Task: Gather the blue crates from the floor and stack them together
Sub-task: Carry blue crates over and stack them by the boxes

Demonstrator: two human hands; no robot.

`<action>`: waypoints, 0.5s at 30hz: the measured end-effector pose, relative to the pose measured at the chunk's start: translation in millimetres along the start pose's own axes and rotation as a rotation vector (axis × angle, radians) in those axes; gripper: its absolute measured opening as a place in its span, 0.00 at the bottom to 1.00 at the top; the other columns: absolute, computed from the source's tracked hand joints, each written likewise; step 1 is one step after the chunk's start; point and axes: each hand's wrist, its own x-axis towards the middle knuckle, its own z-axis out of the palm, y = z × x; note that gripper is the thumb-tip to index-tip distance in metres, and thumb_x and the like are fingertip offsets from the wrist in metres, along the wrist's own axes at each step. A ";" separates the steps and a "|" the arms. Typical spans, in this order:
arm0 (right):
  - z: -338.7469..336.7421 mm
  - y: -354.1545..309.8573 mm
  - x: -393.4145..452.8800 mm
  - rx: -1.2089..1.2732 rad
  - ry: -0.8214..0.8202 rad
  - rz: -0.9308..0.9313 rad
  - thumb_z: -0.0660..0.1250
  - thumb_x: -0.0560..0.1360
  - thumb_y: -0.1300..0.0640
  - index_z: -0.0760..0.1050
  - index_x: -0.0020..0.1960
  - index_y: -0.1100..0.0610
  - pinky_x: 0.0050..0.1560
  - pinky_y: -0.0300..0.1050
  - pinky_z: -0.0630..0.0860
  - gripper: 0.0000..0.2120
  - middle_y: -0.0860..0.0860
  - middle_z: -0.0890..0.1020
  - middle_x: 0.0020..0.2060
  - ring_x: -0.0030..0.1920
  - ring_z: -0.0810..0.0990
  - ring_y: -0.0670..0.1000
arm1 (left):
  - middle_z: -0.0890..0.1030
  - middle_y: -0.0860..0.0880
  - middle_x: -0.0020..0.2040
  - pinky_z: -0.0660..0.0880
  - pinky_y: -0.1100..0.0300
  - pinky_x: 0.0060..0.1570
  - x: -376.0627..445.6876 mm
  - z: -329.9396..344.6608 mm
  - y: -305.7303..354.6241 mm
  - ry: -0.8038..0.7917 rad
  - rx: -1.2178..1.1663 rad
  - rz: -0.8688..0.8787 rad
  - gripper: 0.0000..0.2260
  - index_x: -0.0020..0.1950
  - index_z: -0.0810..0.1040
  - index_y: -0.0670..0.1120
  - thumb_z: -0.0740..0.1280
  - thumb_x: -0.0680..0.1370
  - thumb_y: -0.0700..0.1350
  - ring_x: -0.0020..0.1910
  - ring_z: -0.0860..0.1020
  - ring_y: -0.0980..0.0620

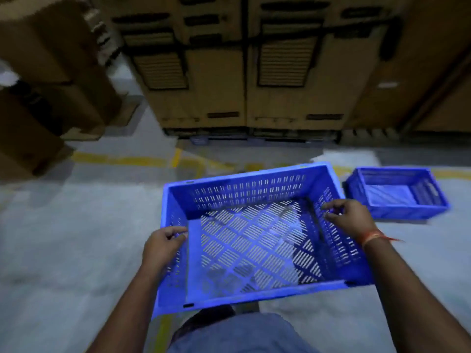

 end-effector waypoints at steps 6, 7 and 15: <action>-51.2 62.2 26.8 0.084 0.121 0.172 0.76 0.68 0.58 0.82 0.43 0.46 0.39 0.43 0.71 0.08 0.51 0.80 0.31 0.33 0.77 0.49 | 0.86 0.51 0.41 0.77 0.53 0.50 80.4 77.4 105.4 -0.154 0.084 0.138 0.06 0.41 0.85 0.56 0.76 0.72 0.44 0.42 0.83 0.51; -58.1 70.2 33.5 0.079 0.135 0.191 0.76 0.68 0.58 0.83 0.43 0.46 0.38 0.43 0.71 0.08 0.51 0.80 0.31 0.33 0.77 0.48 | 0.86 0.50 0.41 0.76 0.54 0.49 95.7 92.0 117.9 -0.173 0.083 0.155 0.06 0.42 0.85 0.54 0.76 0.73 0.42 0.40 0.82 0.51; -113.1 121.5 72.6 0.053 0.251 0.340 0.76 0.69 0.56 0.85 0.48 0.47 0.46 0.46 0.74 0.08 0.53 0.84 0.38 0.42 0.82 0.53 | 0.80 0.58 0.28 0.69 0.59 0.38 194.0 204.0 208.7 -0.371 0.058 0.245 0.08 0.40 0.85 0.54 0.75 0.73 0.40 0.21 0.69 0.63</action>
